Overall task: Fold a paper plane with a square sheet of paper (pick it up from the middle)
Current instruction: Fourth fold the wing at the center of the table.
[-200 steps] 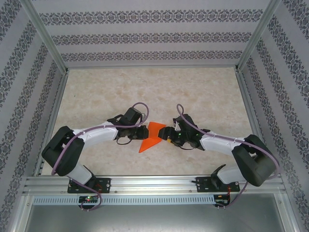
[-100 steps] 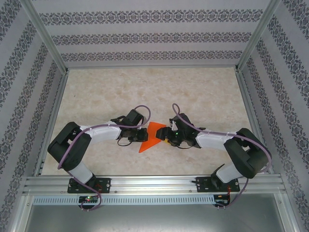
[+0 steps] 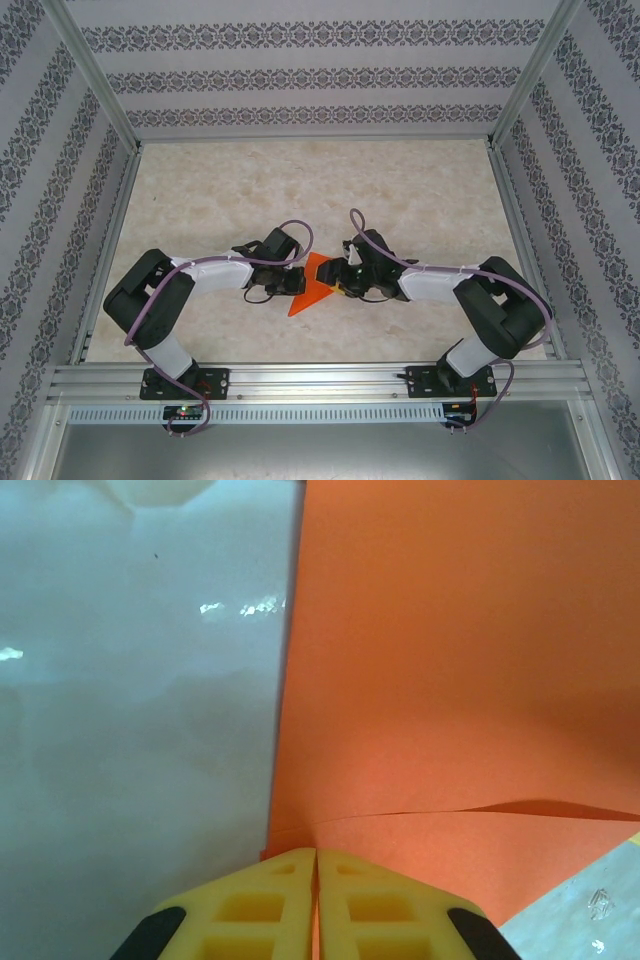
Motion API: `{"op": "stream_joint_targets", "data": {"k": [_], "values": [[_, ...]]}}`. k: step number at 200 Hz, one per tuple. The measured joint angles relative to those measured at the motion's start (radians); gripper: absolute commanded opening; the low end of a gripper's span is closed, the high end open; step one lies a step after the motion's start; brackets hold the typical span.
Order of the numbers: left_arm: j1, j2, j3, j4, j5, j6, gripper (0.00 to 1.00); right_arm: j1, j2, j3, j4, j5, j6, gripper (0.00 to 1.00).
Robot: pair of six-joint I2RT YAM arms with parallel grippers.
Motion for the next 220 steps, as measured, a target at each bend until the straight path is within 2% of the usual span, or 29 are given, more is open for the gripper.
{"op": "stream_joint_targets", "data": {"k": [27, 38, 52, 74, 93, 119, 151, 220], "values": [[0.0, 0.0, 0.0, 0.0, 0.0, 0.0, 0.11, 0.0, 0.013, 0.008, 0.003, -0.001, 0.0, 0.55], [0.0, 0.0, 0.0, 0.0, 0.0, 0.001, 0.14, 0.0, 0.027, 0.017, 0.006, -0.004, -0.002, 0.5], [0.0, -0.005, 0.0, 0.0, 0.0, 0.011, 0.21, 0.0, 0.054, 0.033, 0.012, -0.013, -0.004, 0.47], [-0.004, -0.048, -0.024, 0.006, -0.001, 0.022, 0.33, 0.0, 0.093, 0.051, 0.022, -0.028, -0.004, 0.37], [-0.016, -0.115, -0.048, 0.001, -0.011, 0.05, 0.38, -0.001, 0.109, 0.058, 0.024, -0.039, -0.005, 0.27], [-0.084, -0.184, -0.048, -0.024, -0.077, 0.1, 0.44, -0.001, 0.114, 0.07, 0.024, -0.055, -0.003, 0.26], [-0.184, -0.193, -0.049, -0.065, -0.168, 0.139, 0.52, -0.001, 0.114, 0.085, 0.023, -0.06, -0.003, 0.25], [-0.321, -0.115, -0.023, -0.126, -0.413, 0.147, 0.52, -0.003, 0.114, 0.09, 0.015, -0.074, -0.002, 0.26]]}}
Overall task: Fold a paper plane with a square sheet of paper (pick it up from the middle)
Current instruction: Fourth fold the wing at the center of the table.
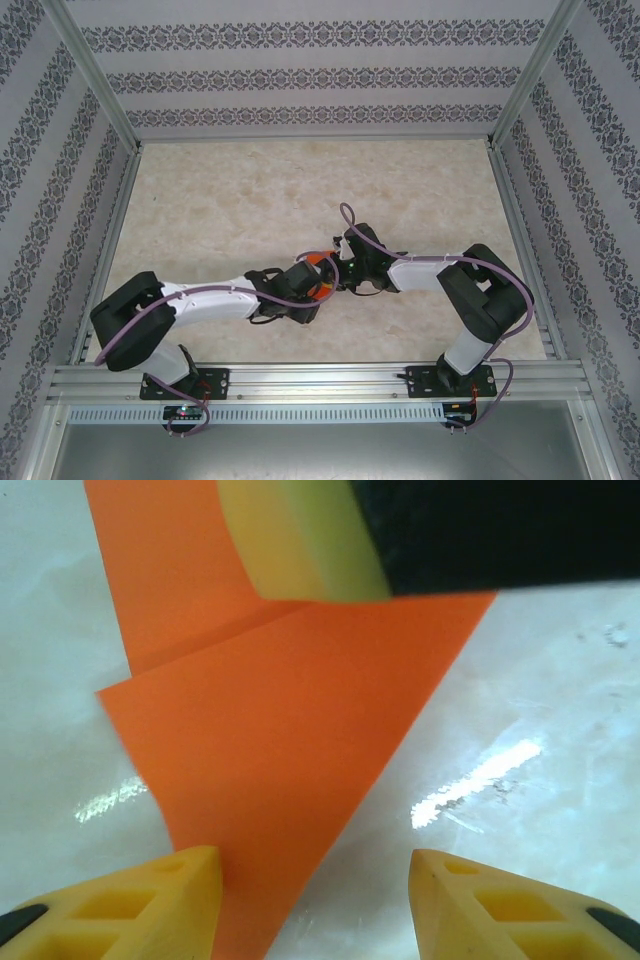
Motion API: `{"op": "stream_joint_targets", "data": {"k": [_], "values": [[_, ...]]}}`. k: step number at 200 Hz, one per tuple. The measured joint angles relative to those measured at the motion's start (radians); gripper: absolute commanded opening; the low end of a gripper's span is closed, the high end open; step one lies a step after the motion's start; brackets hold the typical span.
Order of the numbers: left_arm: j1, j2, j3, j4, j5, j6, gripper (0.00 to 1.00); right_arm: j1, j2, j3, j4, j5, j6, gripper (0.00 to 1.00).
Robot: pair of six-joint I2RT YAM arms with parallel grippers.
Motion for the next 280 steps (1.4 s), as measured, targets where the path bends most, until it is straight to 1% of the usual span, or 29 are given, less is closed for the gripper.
{"op": "stream_joint_targets", "data": {"k": [40, 76, 84, 110, 118, 130, 151, 179, 217, 264, 280], "values": [[-0.052, 0.027, 0.021, -0.017, -0.129, -0.011, 0.48, -0.004, 0.0, 0.008, -0.015, -0.003, 0.002, 0.26], [-0.069, 0.028, 0.022, -0.027, -0.19, -0.027, 0.38, -0.006, 0.0, 0.013, -0.023, -0.003, 0.002, 0.26], [-0.069, 0.028, 0.022, -0.028, -0.196, -0.028, 0.36, -0.006, 0.0, 0.013, -0.024, -0.003, 0.002, 0.26], [-0.07, 0.028, 0.022, -0.034, -0.215, -0.032, 0.35, -0.011, 0.0, 0.017, -0.037, -0.003, 0.001, 0.26], [-0.071, 0.028, 0.022, -0.034, -0.218, -0.032, 0.35, -0.013, 0.0, 0.02, -0.042, -0.003, 0.001, 0.26], [-0.071, 0.028, 0.022, -0.034, -0.221, -0.032, 0.39, -0.015, 0.0, 0.026, -0.044, -0.003, 0.0, 0.25], [-0.072, 0.028, 0.022, -0.035, -0.232, -0.032, 0.42, -0.017, 0.0, 0.027, -0.045, -0.003, -0.002, 0.22], [-0.082, 0.028, 0.021, -0.035, -0.241, -0.032, 0.43, -0.017, 0.0, 0.028, -0.045, -0.004, -0.001, 0.16], [-0.088, 0.028, 0.014, -0.037, -0.246, -0.033, 0.43, -0.017, 0.0, 0.028, -0.045, -0.003, -0.001, 0.13], [-0.09, 0.028, 0.001, -0.037, -0.253, -0.046, 0.38, -0.017, 0.0, 0.028, -0.045, -0.004, 0.002, 0.12], [-0.09, 0.028, -0.002, -0.037, -0.257, -0.051, 0.29, -0.017, 0.0, 0.028, -0.045, -0.003, 0.002, 0.12]]}}
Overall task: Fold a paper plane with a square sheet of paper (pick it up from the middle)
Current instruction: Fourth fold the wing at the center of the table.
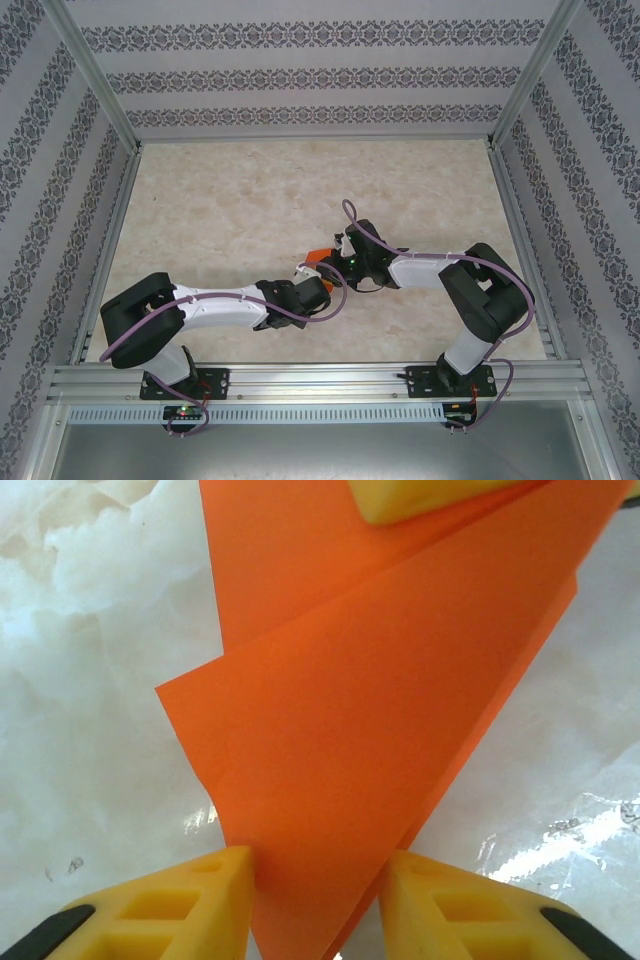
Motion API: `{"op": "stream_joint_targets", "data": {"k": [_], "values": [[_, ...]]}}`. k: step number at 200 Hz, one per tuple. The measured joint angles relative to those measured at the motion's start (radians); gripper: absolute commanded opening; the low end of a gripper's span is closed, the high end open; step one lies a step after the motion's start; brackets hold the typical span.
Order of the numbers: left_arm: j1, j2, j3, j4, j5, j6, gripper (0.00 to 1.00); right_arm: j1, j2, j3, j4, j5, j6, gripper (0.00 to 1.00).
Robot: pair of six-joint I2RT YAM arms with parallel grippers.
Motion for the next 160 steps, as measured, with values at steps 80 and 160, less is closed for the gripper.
{"op": "stream_joint_targets", "data": {"k": [80, 160], "values": [[0.0, 0.0, -0.002, 0.0, -0.008, -0.003, 0.14, 0.0, 0.0, 0.0, 0.0, 0.0, 0.0, 0.15], [0.009, -0.008, -0.043, 0.035, 0.016, -0.037, 0.0, -0.015, -0.027, 0.011, -0.034, 0.001, -0.006, 0.36]]}}
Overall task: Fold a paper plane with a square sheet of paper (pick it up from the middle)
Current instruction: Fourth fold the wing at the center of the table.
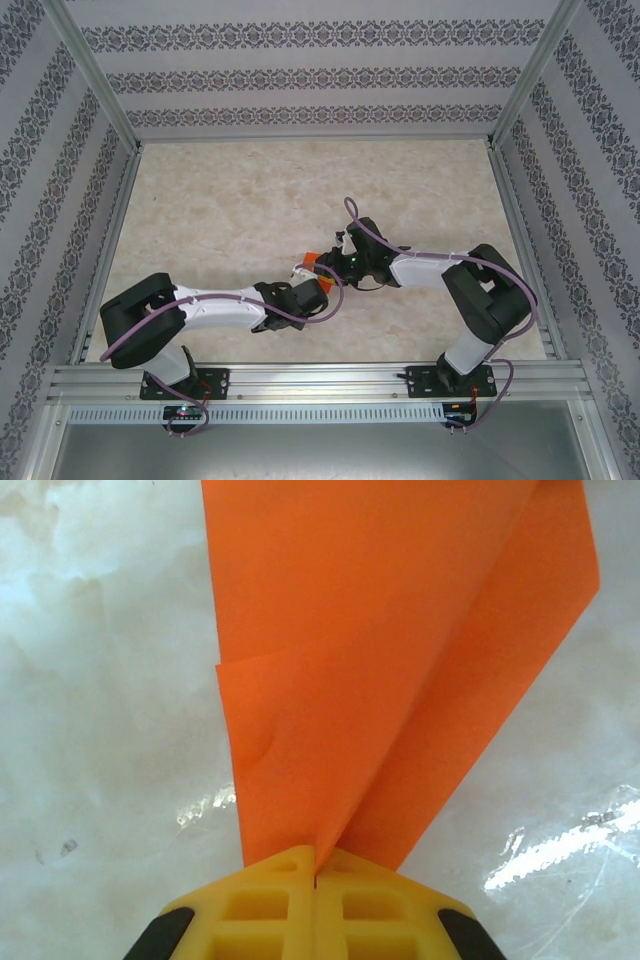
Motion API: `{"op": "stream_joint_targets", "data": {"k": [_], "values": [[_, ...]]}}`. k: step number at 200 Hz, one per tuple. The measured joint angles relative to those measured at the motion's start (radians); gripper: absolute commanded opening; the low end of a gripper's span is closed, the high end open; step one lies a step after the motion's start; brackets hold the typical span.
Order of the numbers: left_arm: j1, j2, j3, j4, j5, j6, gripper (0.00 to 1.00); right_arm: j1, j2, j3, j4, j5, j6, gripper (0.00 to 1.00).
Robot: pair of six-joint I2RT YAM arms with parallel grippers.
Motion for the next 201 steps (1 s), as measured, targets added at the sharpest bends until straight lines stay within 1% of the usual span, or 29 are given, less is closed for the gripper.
{"op": "stream_joint_targets", "data": {"k": [21, 47, 67, 91, 120, 155, 175, 201], "values": [[0.035, -0.05, -0.056, 0.055, 0.061, -0.008, 0.0, -0.014, -0.054, -0.006, -0.018, 0.005, -0.016, 0.45], [0.118, -0.129, -0.132, 0.146, 0.187, -0.016, 0.0, -0.029, -0.133, -0.021, -0.039, 0.008, -0.034, 0.46], [0.191, -0.165, -0.182, 0.224, 0.307, -0.023, 0.0, -0.031, -0.158, -0.021, -0.042, 0.007, -0.051, 0.4], [0.271, -0.171, -0.219, 0.299, 0.446, -0.034, 0.0, -0.024, -0.157, -0.021, -0.041, 0.0, -0.069, 0.32], [0.332, -0.151, -0.239, 0.377, 0.584, -0.053, 0.0, 0.012, -0.128, -0.011, -0.029, -0.01, -0.076, 0.25], [0.384, -0.105, -0.246, 0.441, 0.709, -0.079, 0.0, 0.061, -0.042, 0.029, -0.005, -0.021, -0.074, 0.21], [0.409, -0.092, -0.25, 0.463, 0.755, -0.094, 0.0, 0.069, -0.002, 0.048, 0.008, -0.024, -0.072, 0.19], [0.437, -0.092, -0.262, 0.488, 0.796, -0.108, 0.01, 0.069, 0.032, 0.068, 0.017, -0.023, -0.068, 0.19]]}}
